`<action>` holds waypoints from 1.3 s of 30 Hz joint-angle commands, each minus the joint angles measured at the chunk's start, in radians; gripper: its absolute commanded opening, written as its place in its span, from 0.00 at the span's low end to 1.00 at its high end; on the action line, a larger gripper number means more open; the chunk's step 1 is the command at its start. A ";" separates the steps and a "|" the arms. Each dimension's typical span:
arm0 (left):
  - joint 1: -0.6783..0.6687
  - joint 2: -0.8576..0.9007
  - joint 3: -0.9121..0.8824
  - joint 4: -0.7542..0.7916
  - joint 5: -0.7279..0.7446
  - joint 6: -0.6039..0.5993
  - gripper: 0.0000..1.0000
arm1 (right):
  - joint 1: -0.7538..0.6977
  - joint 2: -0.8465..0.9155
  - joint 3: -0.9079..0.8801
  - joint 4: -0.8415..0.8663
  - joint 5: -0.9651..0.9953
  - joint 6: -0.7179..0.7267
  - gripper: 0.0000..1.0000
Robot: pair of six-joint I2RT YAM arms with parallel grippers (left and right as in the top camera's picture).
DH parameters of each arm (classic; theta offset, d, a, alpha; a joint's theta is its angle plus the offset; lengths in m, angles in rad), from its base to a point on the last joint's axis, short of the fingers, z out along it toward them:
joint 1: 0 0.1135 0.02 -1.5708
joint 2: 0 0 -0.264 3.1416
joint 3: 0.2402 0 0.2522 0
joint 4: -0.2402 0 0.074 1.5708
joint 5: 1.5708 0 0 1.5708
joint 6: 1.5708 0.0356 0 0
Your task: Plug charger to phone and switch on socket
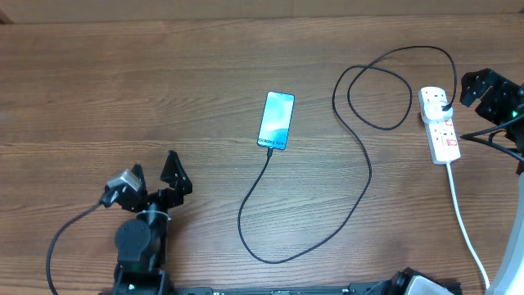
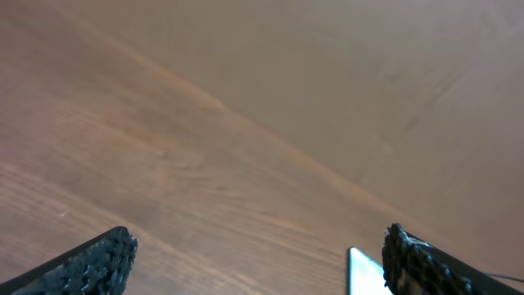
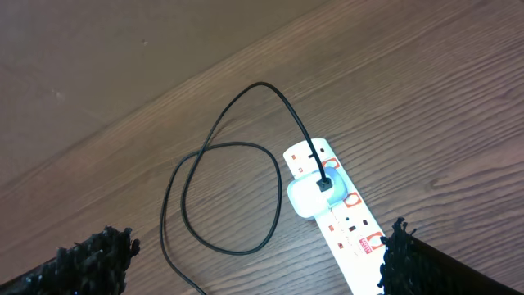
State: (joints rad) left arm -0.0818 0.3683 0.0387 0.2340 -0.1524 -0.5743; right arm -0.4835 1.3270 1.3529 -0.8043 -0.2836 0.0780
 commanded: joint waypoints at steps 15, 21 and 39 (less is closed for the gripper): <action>0.029 -0.098 -0.034 -0.123 0.095 0.246 1.00 | -0.002 0.000 0.006 0.005 0.003 0.003 1.00; 0.032 -0.212 -0.034 -0.280 0.103 0.349 1.00 | -0.002 0.000 0.006 0.005 0.003 0.003 1.00; 0.038 -0.343 -0.034 -0.314 0.177 0.615 1.00 | -0.002 0.000 0.006 0.005 0.003 0.003 1.00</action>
State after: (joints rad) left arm -0.0513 0.0479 0.0090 -0.0780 0.0055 -0.0216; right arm -0.4835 1.3281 1.3529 -0.8047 -0.2836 0.0784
